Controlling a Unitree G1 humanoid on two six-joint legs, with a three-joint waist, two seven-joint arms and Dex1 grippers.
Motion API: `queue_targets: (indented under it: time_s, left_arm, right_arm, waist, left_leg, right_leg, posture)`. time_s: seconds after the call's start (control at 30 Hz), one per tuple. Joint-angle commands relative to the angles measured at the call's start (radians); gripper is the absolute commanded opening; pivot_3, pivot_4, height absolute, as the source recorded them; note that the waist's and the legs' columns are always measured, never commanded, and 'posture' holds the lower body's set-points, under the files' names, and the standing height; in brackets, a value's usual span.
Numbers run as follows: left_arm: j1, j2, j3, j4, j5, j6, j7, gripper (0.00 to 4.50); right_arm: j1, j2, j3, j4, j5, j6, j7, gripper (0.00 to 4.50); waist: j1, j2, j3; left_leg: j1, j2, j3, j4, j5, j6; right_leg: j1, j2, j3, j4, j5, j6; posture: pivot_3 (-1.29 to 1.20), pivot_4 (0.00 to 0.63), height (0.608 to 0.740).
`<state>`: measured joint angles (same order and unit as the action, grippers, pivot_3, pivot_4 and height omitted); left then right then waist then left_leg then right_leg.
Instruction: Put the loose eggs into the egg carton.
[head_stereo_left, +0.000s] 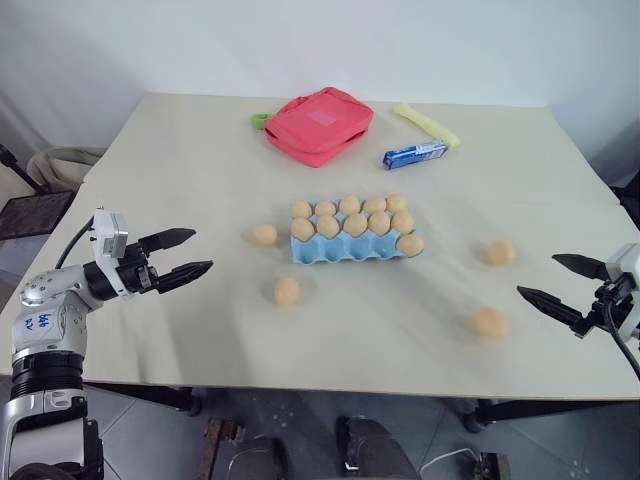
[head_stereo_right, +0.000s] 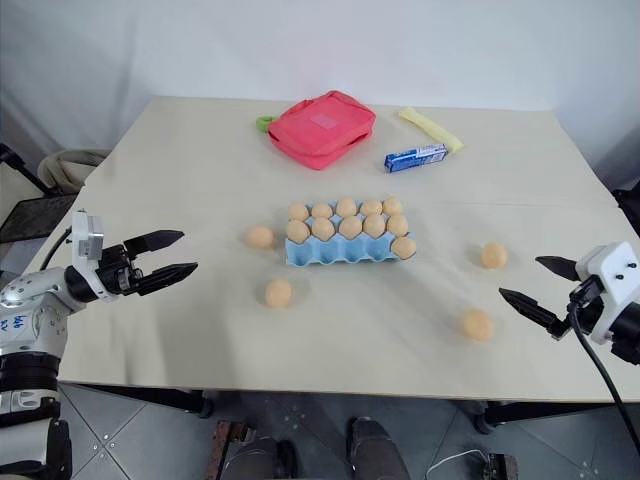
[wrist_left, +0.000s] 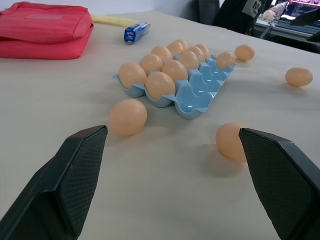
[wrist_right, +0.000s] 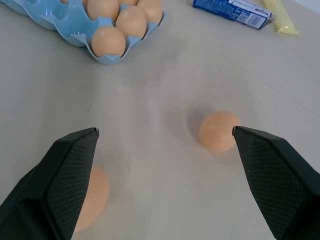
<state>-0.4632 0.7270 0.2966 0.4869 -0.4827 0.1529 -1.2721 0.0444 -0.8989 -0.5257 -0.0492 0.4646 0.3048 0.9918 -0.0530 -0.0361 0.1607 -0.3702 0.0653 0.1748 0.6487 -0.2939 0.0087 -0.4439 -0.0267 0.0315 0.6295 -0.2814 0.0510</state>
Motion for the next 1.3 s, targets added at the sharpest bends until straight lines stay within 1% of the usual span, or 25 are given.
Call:
queue_targets:
  time_s: [0.03, 0.07, 0.1, 0.27, 0.5, 0.63, 0.87, 0.97, 1.07, 1.17, 1.3]
  left_arm:
    - [-0.005, 0.025, 0.021, 0.0, 0.0, -0.02, 0.004, 4.49]
    - [-0.008, 0.023, 0.021, 0.001, 0.014, -0.046, 0.019, 4.49]
    - [-0.016, 0.022, 0.025, 0.004, -0.003, -0.017, 0.018, 4.49]
    - [-0.033, 0.024, 0.012, 0.004, 0.006, 0.011, 0.042, 4.49]
    - [-0.025, 0.002, 0.009, -0.006, -0.008, -0.022, -0.005, 4.49]
    - [-0.033, -0.009, 0.009, -0.002, -0.017, -0.037, -0.041, 4.49]
    - [-0.038, -0.023, -0.022, 0.022, -0.014, -0.057, -0.138, 4.49]
    - [-0.044, -0.027, -0.048, 0.039, -0.004, -0.07, -0.182, 4.49]
    - [-0.056, -0.032, -0.065, 0.059, 0.003, -0.083, -0.209, 4.49]
    - [-0.075, -0.041, -0.09, 0.083, 0.013, -0.104, -0.242, 4.49]
    - [-0.091, -0.06, -0.096, 0.088, 0.008, -0.129, -0.259, 4.49]
  right_arm:
    - [0.001, -0.008, -0.031, -0.033, 0.019, -0.007, 0.005, 4.48]
    - [0.005, -0.007, -0.035, -0.036, 0.02, -0.004, 0.003, 4.48]
    - [0.01, -0.006, -0.038, -0.04, 0.022, -0.003, 0.003, 4.48]
    - [0.028, -0.001, -0.052, -0.058, 0.028, 0.003, -0.006, 4.48]
    - [0.075, 0.029, -0.091, -0.14, 0.059, 0.046, -0.06, 4.48]
    - [0.137, 0.086, -0.136, -0.242, 0.09, 0.101, -0.133, 4.48]
    - [0.251, 0.255, -0.2, -0.476, 0.156, 0.197, -0.342, 4.48]
    - [0.313, 0.328, -0.182, -0.575, 0.153, 0.207, -0.411, 4.48]
    - [0.343, 0.377, -0.143, -0.624, 0.132, 0.205, -0.465, 4.48]
    - [0.357, 0.427, -0.074, -0.644, 0.082, 0.206, -0.536, 4.48]
    - [0.383, 0.461, -0.011, -0.631, 0.024, 0.183, -0.572, 4.48]
  waist:
    - [0.0, 0.0, 0.0]
    - [0.0, 0.0, 0.0]
    - [0.0, 0.0, 0.0]
    - [0.0, 0.0, 0.0]
    - [0.0, 0.0, 0.0]
    - [0.002, 0.0, 0.0]
    - [0.005, 0.0, 0.0]
    - [0.005, 0.0, 0.0]
    - [0.002, 0.0, 0.0]
    - [-0.002, -0.001, -0.001]
    - [0.0, -0.001, -0.001]
  left_leg:
    - [0.0, 0.0, 0.0, 0.0, 0.0, 0.0]
    - [0.0, 0.0, 0.0, 0.0, 0.0, 0.0]
    - [0.0, 0.0, 0.0, 0.0, 0.0, 0.0]
    - [0.0, 0.0, 0.0, 0.0, 0.0, 0.0]
    - [0.0, 0.0, 0.0, 0.0, 0.0, 0.0]
    - [0.0, 0.0, 0.0, 0.0, 0.0, 0.0]
    - [0.0, 0.0, 0.0, 0.0, 0.0, -0.001]
    - [0.0, 0.0, 0.0, -0.001, 0.0, -0.001]
    - [0.0, 0.0, 0.0, -0.001, 0.0, -0.001]
    - [0.0, 0.0, 0.0, 0.0, 0.0, 0.0]
    - [0.0, 0.0, 0.0, -0.001, 0.0, 0.0]
  right_leg:
    - [0.0, 0.0, 0.0, 0.0, 0.0, 0.0]
    - [0.0, 0.0, 0.0, 0.0, 0.0, 0.0]
    - [0.0, 0.0, 0.0, 0.0, 0.0, 0.0]
    - [0.0, 0.0, 0.0, 0.0, 0.0, 0.0]
    - [0.0, 0.0, 0.0, 0.0, 0.0, 0.0]
    - [0.0, 0.0, 0.0, 0.0, 0.0, 0.0]
    - [0.0, 0.0, 0.0, 0.0, 0.0, 0.0]
    - [0.0, 0.0, 0.0, 0.0, 0.0, 0.0]
    - [0.0, 0.0, 0.0, 0.0, 0.0, -0.001]
    - [0.0, 0.0, 0.0, 0.0, 0.0, -0.001]
    - [0.0, 0.0, 0.0, 0.0, -0.001, -0.002]
  posture:
    - [0.0, 0.15, 0.74]
    - [0.0, 0.15, 0.74]
    - [0.0, 0.15, 0.74]
    - [0.0, 0.15, 0.74]
    - [0.0, 0.15, 0.74]
    - [0.0, 0.15, 0.74]
    - [0.0, 0.15, 0.74]
    - [0.0, 0.15, 0.74]
    - [0.0, 0.15, 0.74]
    - [0.0, 0.15, 0.74]
    - [0.0, 0.15, 0.74]
